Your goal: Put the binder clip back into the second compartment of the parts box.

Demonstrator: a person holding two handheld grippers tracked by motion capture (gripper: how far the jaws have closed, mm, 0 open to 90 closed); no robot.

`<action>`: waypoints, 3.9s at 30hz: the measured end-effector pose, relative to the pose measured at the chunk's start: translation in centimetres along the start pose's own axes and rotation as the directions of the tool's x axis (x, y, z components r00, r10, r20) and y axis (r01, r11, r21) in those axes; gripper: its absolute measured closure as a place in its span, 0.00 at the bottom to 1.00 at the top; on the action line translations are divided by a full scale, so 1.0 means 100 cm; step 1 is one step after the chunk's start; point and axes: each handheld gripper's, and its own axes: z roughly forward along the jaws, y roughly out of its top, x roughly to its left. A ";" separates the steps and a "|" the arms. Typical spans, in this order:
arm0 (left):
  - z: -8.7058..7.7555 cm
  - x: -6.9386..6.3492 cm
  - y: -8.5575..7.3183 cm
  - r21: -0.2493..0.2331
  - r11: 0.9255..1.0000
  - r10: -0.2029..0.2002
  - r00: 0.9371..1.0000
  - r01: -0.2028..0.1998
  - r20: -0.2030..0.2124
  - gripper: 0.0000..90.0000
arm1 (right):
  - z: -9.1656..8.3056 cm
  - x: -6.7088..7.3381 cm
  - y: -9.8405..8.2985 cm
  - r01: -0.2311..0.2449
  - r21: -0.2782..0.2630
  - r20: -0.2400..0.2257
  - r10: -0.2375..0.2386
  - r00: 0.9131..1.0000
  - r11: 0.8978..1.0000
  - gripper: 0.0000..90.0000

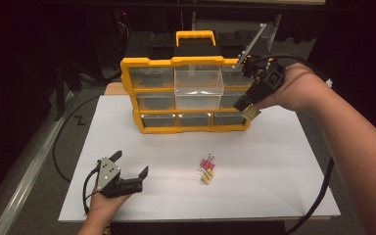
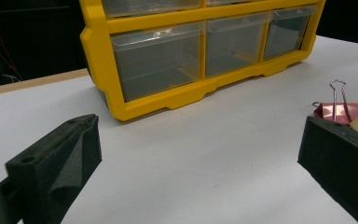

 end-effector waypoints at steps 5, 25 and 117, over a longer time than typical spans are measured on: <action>0.000 -0.001 0.000 -0.004 1.000 -0.003 1.000 0.003 0.002 0.00 | -0.009 -0.002 0.008 0.000 -0.003 0.007 0.000 1.000 1.000 1.00; -0.001 -0.001 -0.001 -0.005 1.000 -0.009 1.000 0.009 0.003 0.00 | -0.034 -0.002 0.042 0.043 -0.037 0.030 -0.042 0.999 0.998 1.00; -0.001 0.001 0.001 -0.008 1.000 -0.007 1.000 0.007 0.004 0.00 | -0.005 0.015 0.016 0.068 0.036 0.064 -0.070 0.995 0.997 0.72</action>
